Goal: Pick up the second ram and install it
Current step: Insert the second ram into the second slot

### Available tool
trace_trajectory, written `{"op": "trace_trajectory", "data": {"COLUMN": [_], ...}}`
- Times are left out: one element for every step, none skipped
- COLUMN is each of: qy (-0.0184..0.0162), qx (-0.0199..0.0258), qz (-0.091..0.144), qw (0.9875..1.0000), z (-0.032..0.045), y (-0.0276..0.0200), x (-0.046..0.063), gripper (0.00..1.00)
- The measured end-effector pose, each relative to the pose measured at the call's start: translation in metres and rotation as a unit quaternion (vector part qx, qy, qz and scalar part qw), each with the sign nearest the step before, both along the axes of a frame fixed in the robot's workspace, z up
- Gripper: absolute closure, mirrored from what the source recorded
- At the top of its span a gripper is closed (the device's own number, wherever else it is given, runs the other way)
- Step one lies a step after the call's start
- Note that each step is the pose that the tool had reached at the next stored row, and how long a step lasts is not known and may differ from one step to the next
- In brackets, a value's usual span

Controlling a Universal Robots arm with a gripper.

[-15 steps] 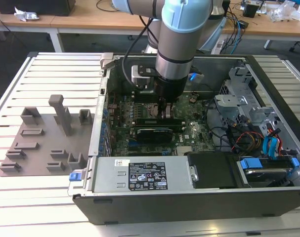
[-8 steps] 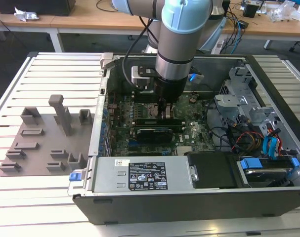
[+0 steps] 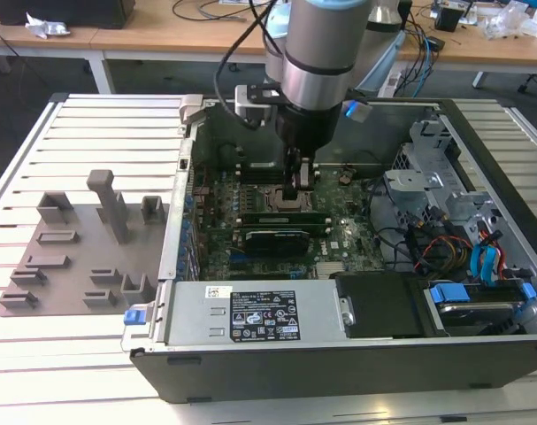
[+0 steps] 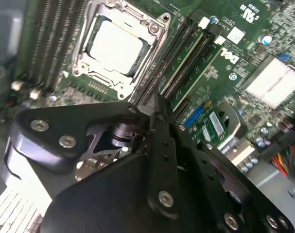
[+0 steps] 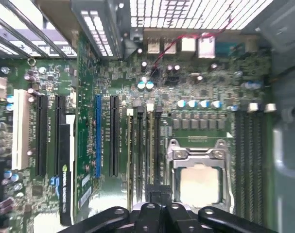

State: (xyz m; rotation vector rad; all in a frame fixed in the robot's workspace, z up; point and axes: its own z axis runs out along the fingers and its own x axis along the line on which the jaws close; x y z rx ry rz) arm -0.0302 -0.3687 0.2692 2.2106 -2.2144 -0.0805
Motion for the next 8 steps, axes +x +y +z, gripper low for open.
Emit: {"op": "trace_trajectory", "data": {"qy": [0.0001,0.0,0.0,0.0,0.0,0.0,0.0,0.0], "qx": [-0.0001,0.0,0.0001,0.0,0.0,0.0,0.0,0.0], "qz": [0.0,0.0,0.0,0.0,0.0,0.0,0.0,0.0], "qw": [1.0,1.0,1.0,1.0,1.0,1.0,1.0,1.0], "z": [0.0049,0.005,0.005,0.0051,0.0052,0.0052,0.0053,0.0053], "y": [0.0,0.0,0.0001,0.0001,0.0,0.0,0.0,0.0], "x": [0.0,0.0,0.0,0.0,0.0,0.0,0.0,0.0], "gripper": [0.9,0.9,0.9,0.9,0.9,0.9,0.9,0.9]}}
